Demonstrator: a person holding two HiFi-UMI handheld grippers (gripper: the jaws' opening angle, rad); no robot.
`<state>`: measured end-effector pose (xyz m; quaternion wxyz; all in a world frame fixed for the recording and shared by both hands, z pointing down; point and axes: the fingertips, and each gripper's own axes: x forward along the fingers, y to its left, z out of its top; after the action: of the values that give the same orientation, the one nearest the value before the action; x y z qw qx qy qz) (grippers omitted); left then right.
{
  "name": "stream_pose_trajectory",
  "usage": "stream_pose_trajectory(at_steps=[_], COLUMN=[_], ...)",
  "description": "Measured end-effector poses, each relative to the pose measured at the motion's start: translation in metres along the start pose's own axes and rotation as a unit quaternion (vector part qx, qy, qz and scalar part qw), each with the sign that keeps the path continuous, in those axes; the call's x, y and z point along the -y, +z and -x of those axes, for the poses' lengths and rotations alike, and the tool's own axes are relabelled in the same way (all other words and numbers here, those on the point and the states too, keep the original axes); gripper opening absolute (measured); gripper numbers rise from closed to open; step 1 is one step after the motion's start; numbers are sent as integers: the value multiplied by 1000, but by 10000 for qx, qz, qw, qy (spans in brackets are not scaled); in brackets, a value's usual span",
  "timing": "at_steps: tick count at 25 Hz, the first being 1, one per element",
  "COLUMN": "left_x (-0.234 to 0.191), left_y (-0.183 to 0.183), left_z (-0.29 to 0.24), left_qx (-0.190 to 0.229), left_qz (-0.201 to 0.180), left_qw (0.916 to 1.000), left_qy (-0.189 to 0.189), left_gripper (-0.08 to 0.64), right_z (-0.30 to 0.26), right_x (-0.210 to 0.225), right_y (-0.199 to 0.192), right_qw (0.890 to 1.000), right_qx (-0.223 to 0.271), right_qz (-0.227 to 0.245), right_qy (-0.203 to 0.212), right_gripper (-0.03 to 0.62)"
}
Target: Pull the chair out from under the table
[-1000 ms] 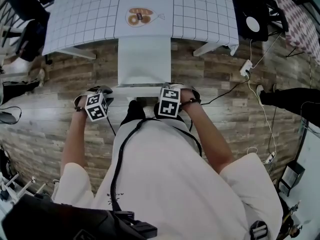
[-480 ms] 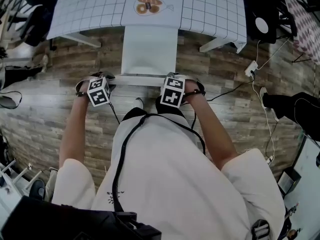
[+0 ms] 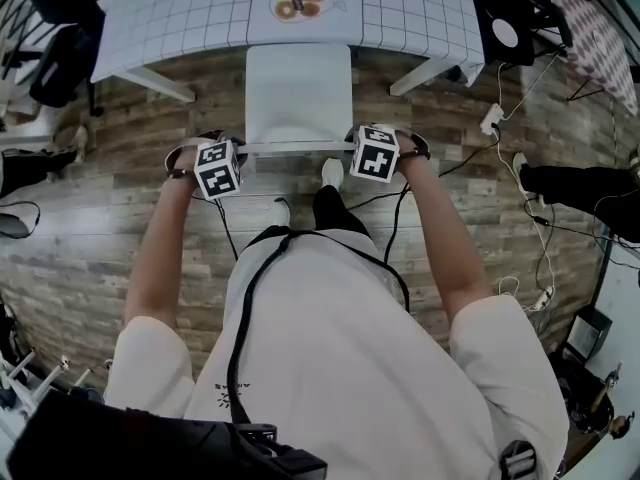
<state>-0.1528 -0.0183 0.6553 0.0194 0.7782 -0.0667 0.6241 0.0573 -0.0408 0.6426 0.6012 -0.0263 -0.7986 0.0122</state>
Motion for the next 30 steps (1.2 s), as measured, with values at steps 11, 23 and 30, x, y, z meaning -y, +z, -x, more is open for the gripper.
stream_pose_trajectory(at_steps=[11, 23, 30], left_x=[2, 5, 6], left_y=[0, -3, 0], left_z=[4, 4, 4], left_qx=[340, 594, 487], left_qz=[-226, -260, -222], left_qw=[9991, 9979, 9986], left_qy=[78, 35, 23], left_gripper=[87, 87, 87], right_z=[-6, -9, -7], right_x=[1, -1, -3], right_y=[-1, 2, 0], right_qw=[9992, 9967, 9975], right_qx=[-337, -718, -594], right_qz=[-3, -83, 87], right_qy=[-232, -368, -375], right_gripper=[92, 95, 89])
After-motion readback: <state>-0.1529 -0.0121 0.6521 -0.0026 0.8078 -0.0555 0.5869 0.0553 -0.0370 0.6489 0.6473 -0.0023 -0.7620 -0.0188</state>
